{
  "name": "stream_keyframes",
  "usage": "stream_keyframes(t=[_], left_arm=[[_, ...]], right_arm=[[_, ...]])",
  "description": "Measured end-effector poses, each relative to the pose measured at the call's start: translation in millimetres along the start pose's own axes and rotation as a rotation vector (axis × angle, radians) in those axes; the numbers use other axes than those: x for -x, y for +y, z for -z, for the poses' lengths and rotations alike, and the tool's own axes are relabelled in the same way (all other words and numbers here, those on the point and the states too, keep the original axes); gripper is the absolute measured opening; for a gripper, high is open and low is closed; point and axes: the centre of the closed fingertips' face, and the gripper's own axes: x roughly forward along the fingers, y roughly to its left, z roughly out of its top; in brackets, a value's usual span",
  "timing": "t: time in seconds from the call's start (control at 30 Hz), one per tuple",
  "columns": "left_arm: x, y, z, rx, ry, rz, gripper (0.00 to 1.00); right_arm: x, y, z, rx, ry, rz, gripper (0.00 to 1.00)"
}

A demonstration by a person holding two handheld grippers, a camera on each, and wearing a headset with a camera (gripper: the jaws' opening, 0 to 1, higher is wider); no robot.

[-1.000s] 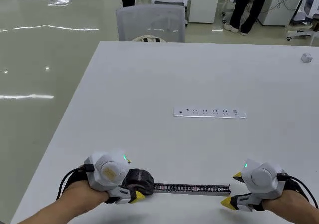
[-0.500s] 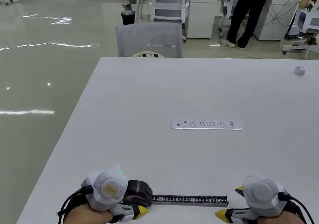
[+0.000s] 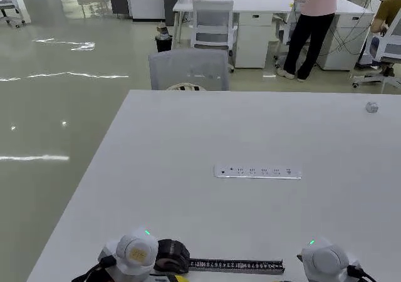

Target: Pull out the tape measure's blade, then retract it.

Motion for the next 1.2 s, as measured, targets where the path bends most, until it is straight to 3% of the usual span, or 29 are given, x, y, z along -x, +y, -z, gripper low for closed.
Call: stream_keyframes(t=[0.13,0.27,0.5,0.87,0.93,1.13,1.2], left_arm=[[0.6,-0.1,0.1,0.005,0.001,-0.004,0.80],[10.5,-5.6,3.1,0.072,0.001,-0.039,0.80],[22.8,-5.9,3.0,0.129,-0.017,-0.090,0.86],[31.0,-6.6,6.1,0.152,-0.021,-0.110,0.91],[44.5,-10.6,8.9,0.200,-0.036,-0.128,0.92],[56.6,-15.7,11.5,0.223,-0.035,-0.149,0.92],[62.4,-14.6,11.0,0.258,-0.041,-0.171,0.93]], right_arm=[[0.1,0.6,0.1,-0.002,-0.001,0.000,0.72],[9.9,10.2,0.1,-0.057,-0.015,0.023,0.73],[26.2,17.2,-3.8,-0.095,-0.036,0.048,0.76],[33.2,24.4,-7.4,-0.111,-0.045,0.051,0.85],[41.4,34.9,-7.0,-0.135,-0.042,0.062,0.86],[47.6,42.6,-9.5,-0.133,-0.041,0.063,0.88],[51.9,44.2,-11.8,-0.145,-0.045,0.068,0.89]])
